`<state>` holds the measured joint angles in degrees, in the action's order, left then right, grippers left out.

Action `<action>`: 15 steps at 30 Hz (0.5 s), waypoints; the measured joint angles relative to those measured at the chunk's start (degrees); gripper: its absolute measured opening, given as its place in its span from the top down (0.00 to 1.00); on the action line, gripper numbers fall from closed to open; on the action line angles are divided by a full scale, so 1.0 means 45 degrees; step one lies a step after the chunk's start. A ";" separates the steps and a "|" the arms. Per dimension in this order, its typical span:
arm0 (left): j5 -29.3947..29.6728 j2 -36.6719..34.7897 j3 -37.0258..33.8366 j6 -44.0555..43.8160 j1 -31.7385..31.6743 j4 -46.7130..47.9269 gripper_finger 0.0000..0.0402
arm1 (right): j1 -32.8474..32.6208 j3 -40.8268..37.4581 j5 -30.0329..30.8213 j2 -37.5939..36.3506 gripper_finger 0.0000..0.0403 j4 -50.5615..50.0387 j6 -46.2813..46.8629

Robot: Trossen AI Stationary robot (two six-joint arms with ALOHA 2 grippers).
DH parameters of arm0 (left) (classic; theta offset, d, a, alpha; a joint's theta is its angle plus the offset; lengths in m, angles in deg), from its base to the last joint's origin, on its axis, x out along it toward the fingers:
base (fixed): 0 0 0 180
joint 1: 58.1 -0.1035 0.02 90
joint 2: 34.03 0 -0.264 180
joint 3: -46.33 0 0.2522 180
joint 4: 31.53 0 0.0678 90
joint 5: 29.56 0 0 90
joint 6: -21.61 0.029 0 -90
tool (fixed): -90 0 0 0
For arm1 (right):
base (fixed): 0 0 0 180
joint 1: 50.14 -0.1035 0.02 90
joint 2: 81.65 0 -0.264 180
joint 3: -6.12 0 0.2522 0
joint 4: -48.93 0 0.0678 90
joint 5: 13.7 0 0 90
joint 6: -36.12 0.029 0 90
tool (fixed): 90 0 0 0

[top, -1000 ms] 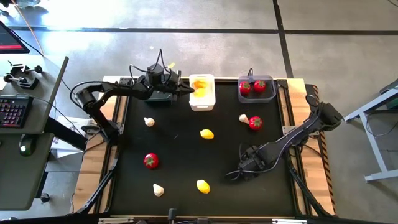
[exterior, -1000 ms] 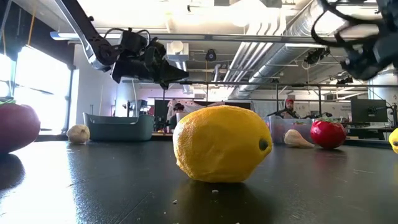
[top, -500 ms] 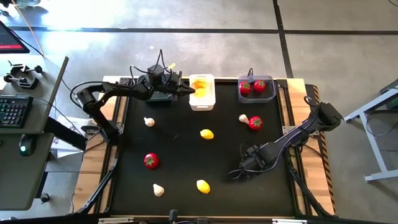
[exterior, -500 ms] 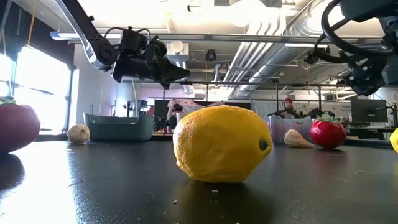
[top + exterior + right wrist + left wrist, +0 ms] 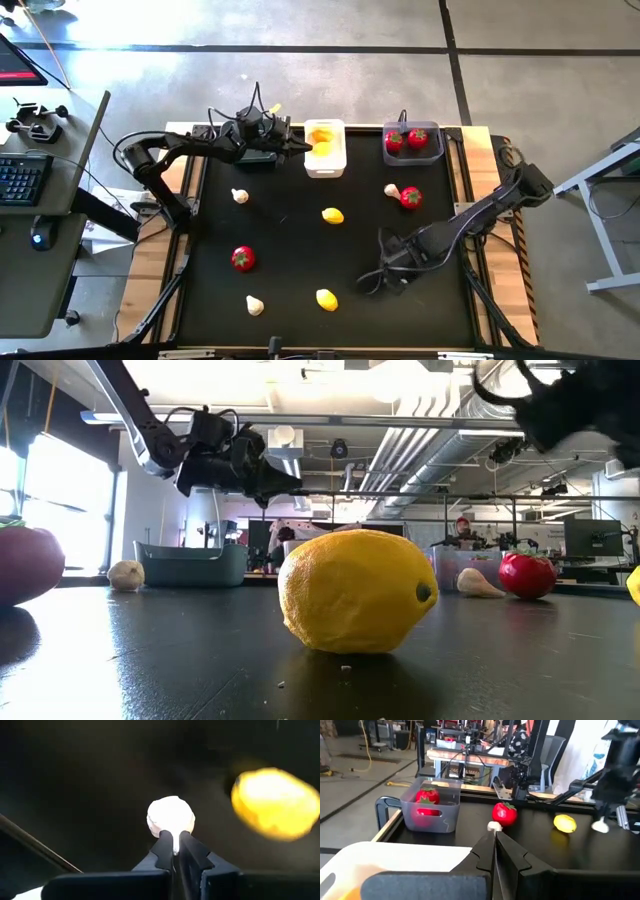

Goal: Sort produce into baskets
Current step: Put the white garlic into the blue bin

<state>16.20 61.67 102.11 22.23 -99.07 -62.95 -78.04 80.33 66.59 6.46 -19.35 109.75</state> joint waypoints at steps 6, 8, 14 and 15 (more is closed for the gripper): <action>-0.0194 0.0000 -0.0715 -0.0789 -0.0146 -0.1946 1.00 | 0.2034 -0.0202 0.2111 -0.0269 1.00 0.1330 -0.3879; -0.0412 0.0000 -0.0792 -0.1076 -0.0268 -0.2326 1.00 | 0.3029 -0.0469 0.2402 -0.0269 1.00 0.2569 -0.5818; -0.1425 -0.0015 -0.0821 -0.1571 -0.0815 -0.2611 1.00 | 0.6894 -0.1416 0.1869 -0.0269 1.00 0.7059 -1.1194; -0.1456 -0.0015 -0.0821 -0.1714 -0.0907 -0.2616 1.00 | 0.7586 -0.1533 0.1662 -0.0269 1.00 0.7766 -1.2000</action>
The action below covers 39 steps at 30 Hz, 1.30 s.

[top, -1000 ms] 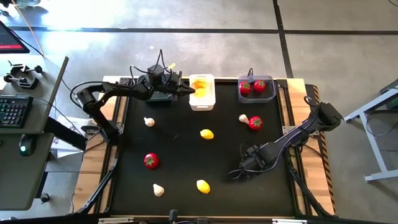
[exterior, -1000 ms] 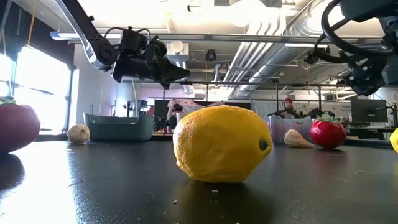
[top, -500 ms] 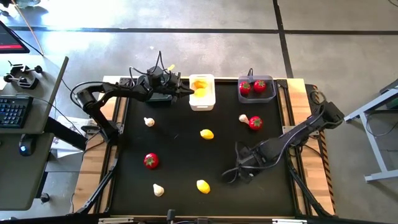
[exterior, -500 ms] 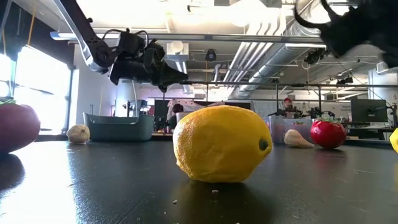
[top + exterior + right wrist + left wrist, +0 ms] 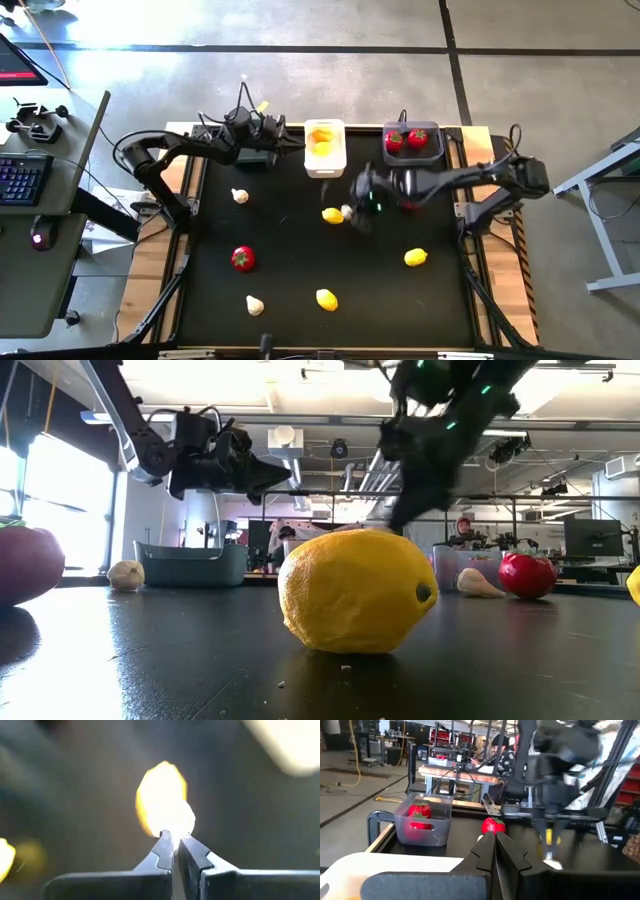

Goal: Sort produce into baskets
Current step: Put the white garlic into the blue bin

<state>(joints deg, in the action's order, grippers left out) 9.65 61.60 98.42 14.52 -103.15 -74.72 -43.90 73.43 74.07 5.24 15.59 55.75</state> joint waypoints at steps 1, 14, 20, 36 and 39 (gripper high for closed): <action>-0.0028 0.0000 0.0000 -0.0056 -0.0105 -0.0002 1.00 | 0.0656 -0.0101 -0.0285 0.0000 1.00 0.0715 -0.0740; 0.1001 0.0000 0.0000 0.1602 0.1126 0.0156 0.91 | 0.5072 -0.0347 -0.4137 0.1613 1.00 0.7771 -0.3466; 0.1856 0.0004 0.0000 0.1910 0.1824 0.0714 0.71 | 0.4642 -0.0357 -0.3667 0.1953 1.00 0.8442 -0.3438; 0.3731 0.0010 0.0182 0.2636 0.2306 0.1438 0.37 | 0.4522 -0.0352 -0.3291 0.1948 1.00 1.0424 -0.3365; 0.3731 0.0010 0.0447 0.2390 0.2337 0.1514 0.37 | 0.4522 -0.0352 -0.3303 0.1948 1.00 1.0414 -0.3370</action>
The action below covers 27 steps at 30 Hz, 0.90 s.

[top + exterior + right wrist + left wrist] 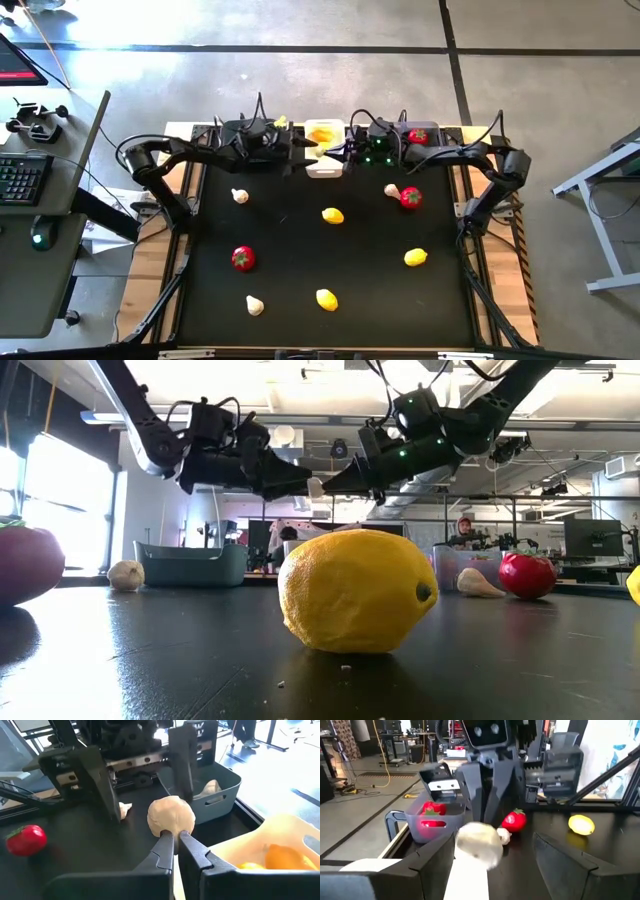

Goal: Sort produce into baskets
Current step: Put the white garlic into the blue bin

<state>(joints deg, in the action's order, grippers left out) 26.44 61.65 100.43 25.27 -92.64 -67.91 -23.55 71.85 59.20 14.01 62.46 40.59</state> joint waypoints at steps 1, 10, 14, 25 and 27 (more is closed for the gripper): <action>0.0000 0.0000 0.0133 -0.0025 0.0016 0.0093 0.37 | 0.0000 0.0000 -0.0045 0.0000 1.00 -0.0004 -0.0034; 0.0082 0.0000 0.1216 0.0552 0.0182 0.1901 0.40 | 0.0000 0.0000 -0.0690 0.0000 1.00 0.0298 -0.0332; 0.0097 0.0005 0.1437 0.0577 0.0183 0.2186 0.45 | 0.0086 0.0000 -0.0703 0.0000 1.00 0.0292 -0.0532; -0.0039 0.0010 0.1491 0.1579 0.0086 0.3260 0.55 | 0.0131 0.0005 -0.0739 -0.0006 1.00 0.1094 -0.0443; -0.0044 0.0010 0.1491 0.1833 0.0086 0.3263 0.55 | 0.0141 0.0005 -0.0769 -0.0005 1.00 0.1093 -0.0394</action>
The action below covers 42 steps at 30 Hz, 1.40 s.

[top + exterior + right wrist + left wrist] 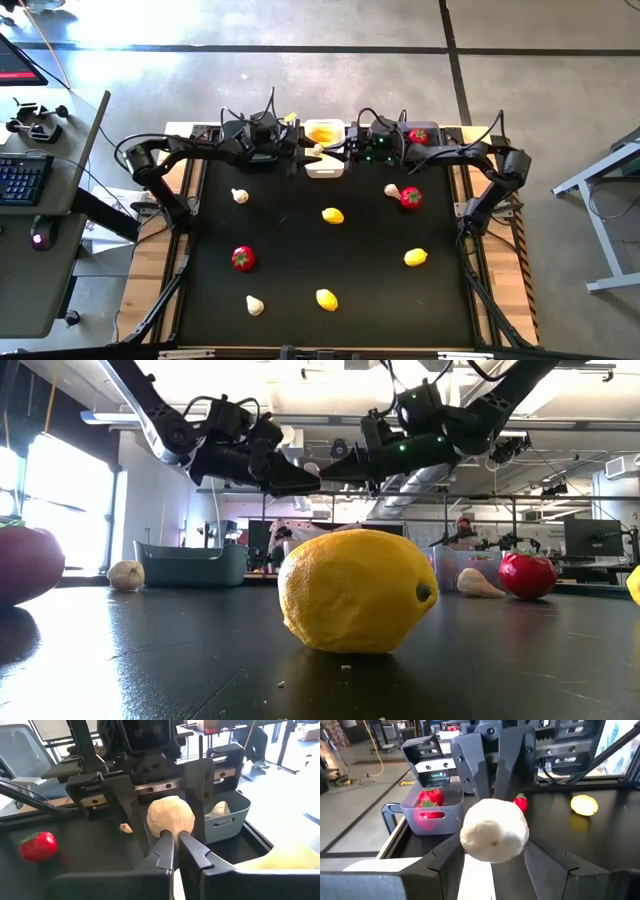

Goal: Sort produce into baskets
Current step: Put the white garlic into the blue bin

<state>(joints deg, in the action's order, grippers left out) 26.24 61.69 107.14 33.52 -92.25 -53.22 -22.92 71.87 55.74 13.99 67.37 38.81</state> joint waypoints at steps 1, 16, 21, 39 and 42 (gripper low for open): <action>-0.0008 0.0000 0.0000 0.0070 0.0000 0.0012 0.55 | 0.0000 0.0000 0.0017 0.0000 1.00 -0.0014 0.0084; -0.1642 0.0000 0.0000 -0.0615 -0.0529 -0.0178 0.58 | -0.0024 0.0000 0.0001 -0.0002 1.00 -0.0291 0.0401; -0.1658 0.0000 -0.0015 -0.0620 -0.0505 -0.0299 0.65 | -0.0083 0.0000 0.0039 -0.0015 1.00 -0.0447 0.0200; -0.1744 -0.0055 -0.0010 -0.1539 -0.2113 -0.0241 0.73 | 0.0392 0.0010 0.1705 -0.0010 0.46 -0.0647 -0.0039; -0.1694 -0.0351 -0.0010 -0.1402 -0.2764 0.0862 0.73 | 0.0606 0.0010 0.1703 -0.0010 0.42 -0.0678 -0.0038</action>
<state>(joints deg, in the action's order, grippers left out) 18.62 60.11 107.09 27.21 -104.69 -49.34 -20.19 71.91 63.41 13.94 64.32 38.64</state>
